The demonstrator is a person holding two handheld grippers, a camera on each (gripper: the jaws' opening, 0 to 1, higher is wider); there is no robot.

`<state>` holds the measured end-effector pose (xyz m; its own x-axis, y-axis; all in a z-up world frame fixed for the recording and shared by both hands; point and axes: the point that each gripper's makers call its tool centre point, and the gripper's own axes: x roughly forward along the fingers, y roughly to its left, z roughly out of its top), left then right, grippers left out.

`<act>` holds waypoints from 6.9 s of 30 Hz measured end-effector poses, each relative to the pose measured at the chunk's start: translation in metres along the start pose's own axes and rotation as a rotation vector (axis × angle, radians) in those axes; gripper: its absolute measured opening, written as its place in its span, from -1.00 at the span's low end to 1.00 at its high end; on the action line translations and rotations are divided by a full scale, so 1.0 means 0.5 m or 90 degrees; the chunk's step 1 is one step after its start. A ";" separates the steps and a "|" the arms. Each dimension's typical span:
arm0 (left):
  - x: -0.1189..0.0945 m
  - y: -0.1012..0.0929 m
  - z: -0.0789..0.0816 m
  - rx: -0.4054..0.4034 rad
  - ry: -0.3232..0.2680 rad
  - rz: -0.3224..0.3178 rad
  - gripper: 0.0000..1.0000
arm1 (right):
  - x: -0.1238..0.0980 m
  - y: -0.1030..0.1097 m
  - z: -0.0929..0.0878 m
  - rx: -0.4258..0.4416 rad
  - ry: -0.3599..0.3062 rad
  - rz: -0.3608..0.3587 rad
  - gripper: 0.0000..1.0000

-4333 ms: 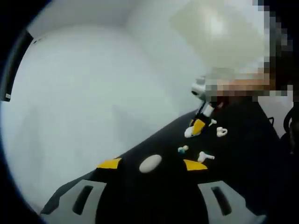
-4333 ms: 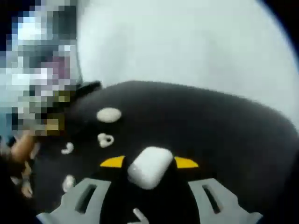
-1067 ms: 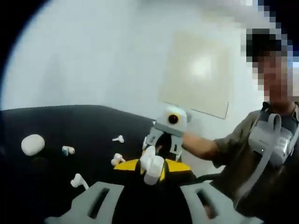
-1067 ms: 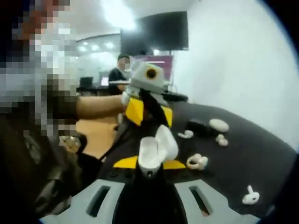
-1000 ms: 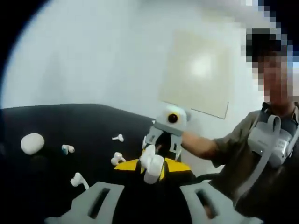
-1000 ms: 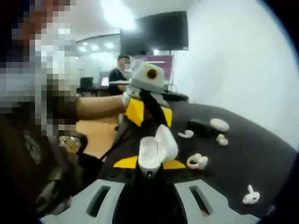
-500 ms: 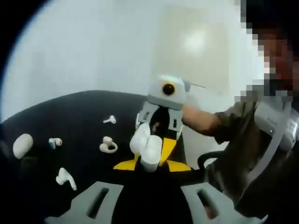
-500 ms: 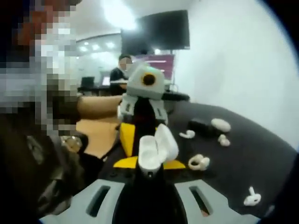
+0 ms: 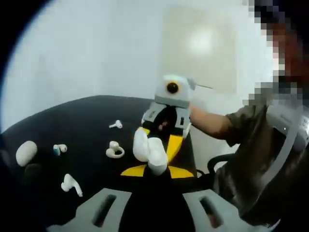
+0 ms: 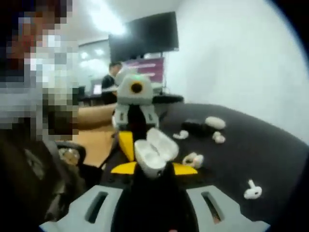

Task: Pick up three earphones and place each one into its charging case using tactile feedback, ensure that each earphone is properly inserted and securely positioned inside the case.

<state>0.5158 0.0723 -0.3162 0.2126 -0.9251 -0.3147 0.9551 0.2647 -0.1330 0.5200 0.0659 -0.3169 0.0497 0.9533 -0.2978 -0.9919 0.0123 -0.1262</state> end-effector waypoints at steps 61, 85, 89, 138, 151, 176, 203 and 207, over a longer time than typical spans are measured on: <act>0.000 0.005 0.016 0.017 -0.044 0.004 -0.70 | -0.189 -0.255 -0.100 0.204 0.144 -0.502 -0.60; -0.002 0.001 0.016 0.022 -0.043 -0.003 -0.70 | -0.160 -0.257 -0.053 0.235 0.035 -0.405 -0.75; -0.002 0.003 0.017 0.017 -0.044 -0.003 -0.71 | -0.135 -0.171 0.103 0.057 -0.097 -0.331 -0.75; -0.003 -0.005 0.012 0.041 -0.035 -0.002 -0.71 | 0.025 0.028 0.084 -0.327 -0.004 -0.204 -0.75; -0.003 -0.002 0.011 0.039 -0.036 -0.001 -0.71 | -0.050 -0.010 0.098 -0.190 -0.066 -0.184 -0.68; -0.002 0.001 0.007 0.050 -0.031 0.004 -0.71 | 0.000 0.008 0.006 0.050 0.003 0.046 -0.65; 0.000 0.005 0.006 0.049 -0.029 0.008 -0.73 | 0.158 -0.168 0.061 0.236 0.137 -0.083 -0.60; 0.001 0.004 0.006 0.050 -0.029 0.009 -0.73 | 0.178 -0.160 0.054 0.257 0.153 -0.075 -0.60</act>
<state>0.5185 0.0712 -0.3137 0.2341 -0.9331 -0.2730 0.9647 0.2579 -0.0542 0.6006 0.1581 -0.3076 0.1425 0.8427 -0.5192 -0.9417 0.2770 0.1911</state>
